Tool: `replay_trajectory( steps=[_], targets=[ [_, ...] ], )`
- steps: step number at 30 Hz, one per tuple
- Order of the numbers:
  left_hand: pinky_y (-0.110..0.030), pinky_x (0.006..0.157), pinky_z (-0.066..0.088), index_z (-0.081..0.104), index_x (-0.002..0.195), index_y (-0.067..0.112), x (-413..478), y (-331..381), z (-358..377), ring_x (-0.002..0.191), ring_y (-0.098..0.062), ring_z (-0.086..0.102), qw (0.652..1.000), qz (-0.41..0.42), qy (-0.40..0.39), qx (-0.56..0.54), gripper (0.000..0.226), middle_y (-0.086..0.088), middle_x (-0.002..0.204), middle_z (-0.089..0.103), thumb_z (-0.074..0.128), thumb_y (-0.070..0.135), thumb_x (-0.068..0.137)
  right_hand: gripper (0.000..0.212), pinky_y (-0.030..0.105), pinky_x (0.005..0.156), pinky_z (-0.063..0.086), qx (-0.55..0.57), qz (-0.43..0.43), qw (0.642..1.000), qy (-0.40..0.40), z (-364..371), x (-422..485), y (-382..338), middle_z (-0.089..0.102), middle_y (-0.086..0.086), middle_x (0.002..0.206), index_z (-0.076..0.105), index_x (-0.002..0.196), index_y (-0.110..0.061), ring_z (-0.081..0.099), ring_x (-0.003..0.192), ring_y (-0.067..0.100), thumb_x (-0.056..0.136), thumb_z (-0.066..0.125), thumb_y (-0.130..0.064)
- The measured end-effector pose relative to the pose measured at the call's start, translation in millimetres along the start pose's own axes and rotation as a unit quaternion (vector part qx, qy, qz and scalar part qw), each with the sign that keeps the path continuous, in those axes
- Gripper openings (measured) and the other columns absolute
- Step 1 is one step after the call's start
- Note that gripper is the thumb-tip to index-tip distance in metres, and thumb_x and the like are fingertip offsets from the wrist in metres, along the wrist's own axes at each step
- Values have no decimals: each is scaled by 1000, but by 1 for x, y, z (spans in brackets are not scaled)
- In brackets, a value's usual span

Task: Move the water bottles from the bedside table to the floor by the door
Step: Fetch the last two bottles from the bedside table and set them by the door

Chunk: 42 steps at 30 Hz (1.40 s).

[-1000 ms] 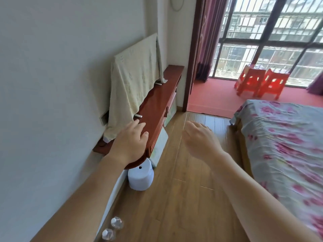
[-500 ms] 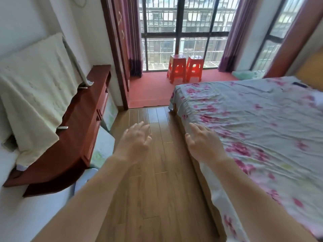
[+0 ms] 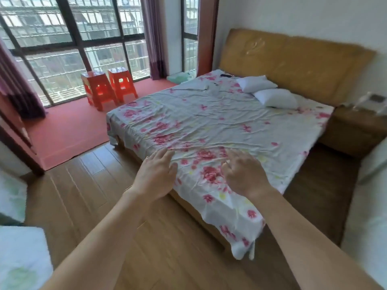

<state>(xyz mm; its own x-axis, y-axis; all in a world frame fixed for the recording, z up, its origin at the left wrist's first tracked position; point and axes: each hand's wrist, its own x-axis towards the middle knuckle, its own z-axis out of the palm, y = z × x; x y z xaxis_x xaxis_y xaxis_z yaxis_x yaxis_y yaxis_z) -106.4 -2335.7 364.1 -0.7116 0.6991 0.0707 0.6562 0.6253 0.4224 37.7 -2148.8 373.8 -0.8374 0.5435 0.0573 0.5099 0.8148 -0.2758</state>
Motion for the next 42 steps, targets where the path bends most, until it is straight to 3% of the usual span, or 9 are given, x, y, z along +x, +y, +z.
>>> replay_trajectory(
  steps=[10, 14, 19, 23, 31, 42],
  targets=[
    [-39, 120, 16, 28, 154, 24, 49, 111, 52, 150, -20, 17, 976, 195, -94, -7, 51, 3, 163, 22, 33, 39, 105, 52, 39, 116, 29, 3, 177, 981, 81, -32, -79, 95, 43, -2, 151, 41, 146, -20, 36, 141, 18, 100, 30, -41],
    [-38, 120, 15, 33, 152, 22, 60, 155, 76, 149, -22, 18, 966, 234, -113, 8, 50, -1, 162, 24, 35, 38, 104, 50, 41, 117, 27, 6, 229, 968, 104, -45, -103, 131, 42, -1, 151, 40, 147, -19, 34, 142, 22, 102, 31, -41],
    [-37, 119, 15, 34, 151, 19, 74, 222, 95, 148, -21, 19, 958, 270, -102, 9, 50, -2, 161, 26, 37, 36, 104, 44, 39, 111, 35, -7, 266, 956, 127, -65, -112, 187, 53, 3, 140, 50, 137, -15, 44, 132, 23, 102, 34, -37],
    [-38, 121, 14, 31, 153, 20, 85, 267, 113, 149, -22, 17, 955, 279, -94, 16, 52, -2, 162, 23, 34, 37, 104, 53, 42, 118, 26, -2, 268, 953, 138, -86, -105, 238, 39, 2, 154, 36, 149, -16, 31, 144, 20, 102, 32, -39],
    [-40, 122, 15, 33, 152, 20, 119, 322, 150, 150, -21, 18, 956, 273, -105, 23, 50, -1, 162, 25, 33, 37, 105, 54, 41, 119, 25, 7, 288, 953, 95, -92, -89, 316, 35, 1, 156, 34, 151, -17, 27, 146, 19, 102, 31, -40],
    [-41, 123, 14, 26, 154, 21, 234, 375, 191, 151, -21, 13, 945, 299, -132, 25, 52, -1, 164, 18, 28, 39, 105, 54, 35, 119, 23, -13, 328, 938, 108, -105, -7, 383, 34, -1, 157, 33, 152, -17, 27, 146, 17, 103, 30, -40]
  ],
)
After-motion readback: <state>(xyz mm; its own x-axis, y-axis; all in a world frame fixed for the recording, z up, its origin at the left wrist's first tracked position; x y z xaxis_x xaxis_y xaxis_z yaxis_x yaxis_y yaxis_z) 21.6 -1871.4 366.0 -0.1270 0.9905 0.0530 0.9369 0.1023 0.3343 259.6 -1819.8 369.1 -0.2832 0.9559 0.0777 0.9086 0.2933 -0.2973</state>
